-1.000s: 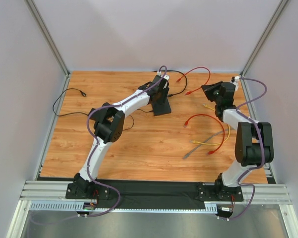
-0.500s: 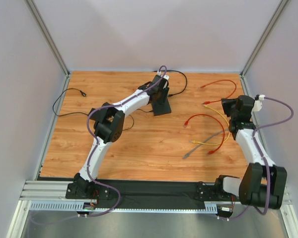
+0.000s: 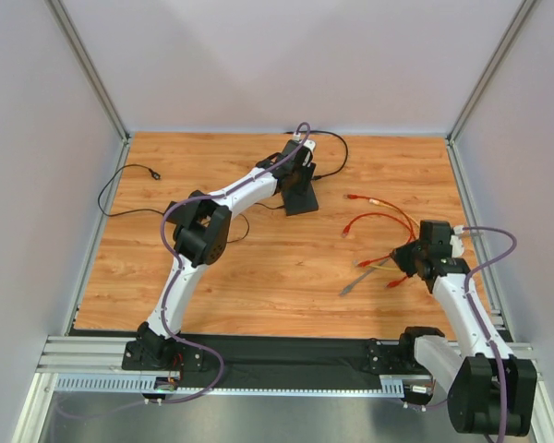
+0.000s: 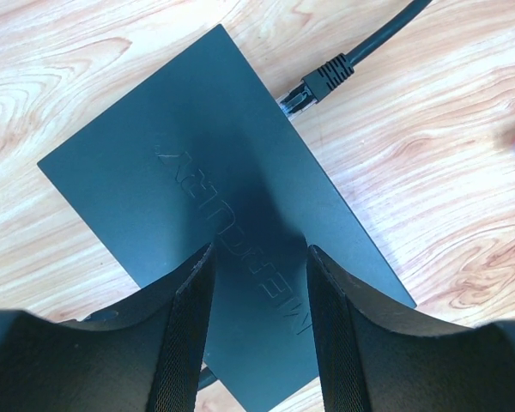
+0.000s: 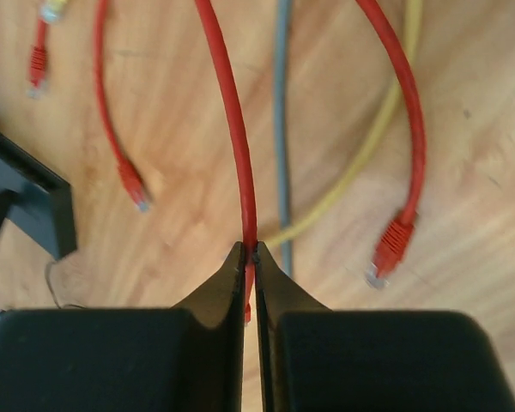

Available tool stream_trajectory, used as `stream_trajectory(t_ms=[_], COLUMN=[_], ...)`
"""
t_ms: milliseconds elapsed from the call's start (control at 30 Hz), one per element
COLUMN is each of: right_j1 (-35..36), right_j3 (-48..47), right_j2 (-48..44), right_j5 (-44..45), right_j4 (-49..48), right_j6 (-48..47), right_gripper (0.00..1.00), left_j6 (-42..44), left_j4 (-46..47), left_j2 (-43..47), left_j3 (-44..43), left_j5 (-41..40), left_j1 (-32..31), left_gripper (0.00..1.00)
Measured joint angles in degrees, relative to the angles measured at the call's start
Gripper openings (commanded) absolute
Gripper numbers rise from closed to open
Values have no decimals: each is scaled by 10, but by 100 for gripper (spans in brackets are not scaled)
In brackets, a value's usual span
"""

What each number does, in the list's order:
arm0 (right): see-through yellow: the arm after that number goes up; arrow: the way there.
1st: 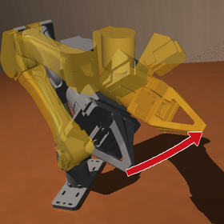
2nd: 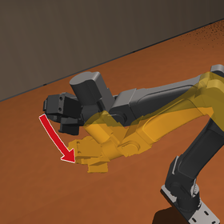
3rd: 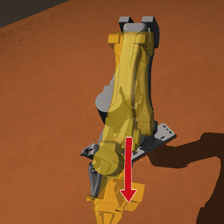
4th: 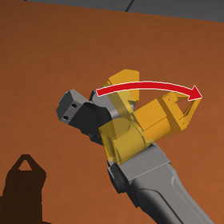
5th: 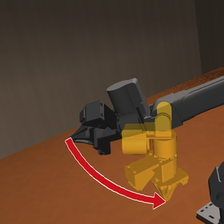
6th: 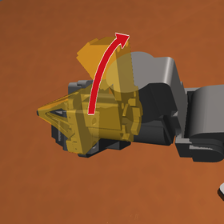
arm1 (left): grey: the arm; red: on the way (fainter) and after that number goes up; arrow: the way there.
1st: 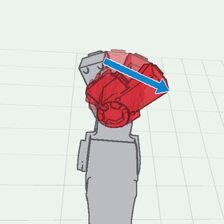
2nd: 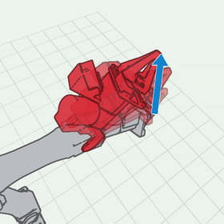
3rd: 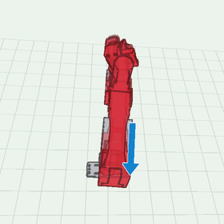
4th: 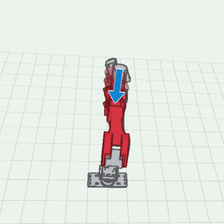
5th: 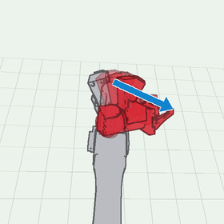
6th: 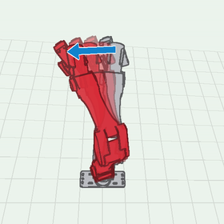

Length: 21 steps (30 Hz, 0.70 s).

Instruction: Pull the plug from the switch port

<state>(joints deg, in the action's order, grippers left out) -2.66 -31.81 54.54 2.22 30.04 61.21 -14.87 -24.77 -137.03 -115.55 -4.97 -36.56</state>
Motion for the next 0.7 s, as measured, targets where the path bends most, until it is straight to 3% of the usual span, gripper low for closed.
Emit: stream_trajectory(t_ms=[200, 300, 500, 533, 700], right_j1=[19, 19, 19, 19, 50], right_j3=[31, 32, 29, 26, -7], right_j2=[-59, -63, -4, 11, 45], right_j5=[-7, -7, -44, -51, -67], right_j4=[70, 75, 55, 50, -21], right_j6=[-2, -9, -51, -62, -95], right_gripper=[14, 29, 42, 50, 59], left_j6=[0, 1, 3, 3, 9], left_j4=[4, 6, 16, 19, 24], left_j2=[1, 1, 7, 8, 17], left_j3=[3, 3, 14, 18, 32], left_j5=[6, 10, 16, 16, 16], left_j1=[0, 0, 0, 0, 0], left_gripper=[55, 54, 55, 55, 55])
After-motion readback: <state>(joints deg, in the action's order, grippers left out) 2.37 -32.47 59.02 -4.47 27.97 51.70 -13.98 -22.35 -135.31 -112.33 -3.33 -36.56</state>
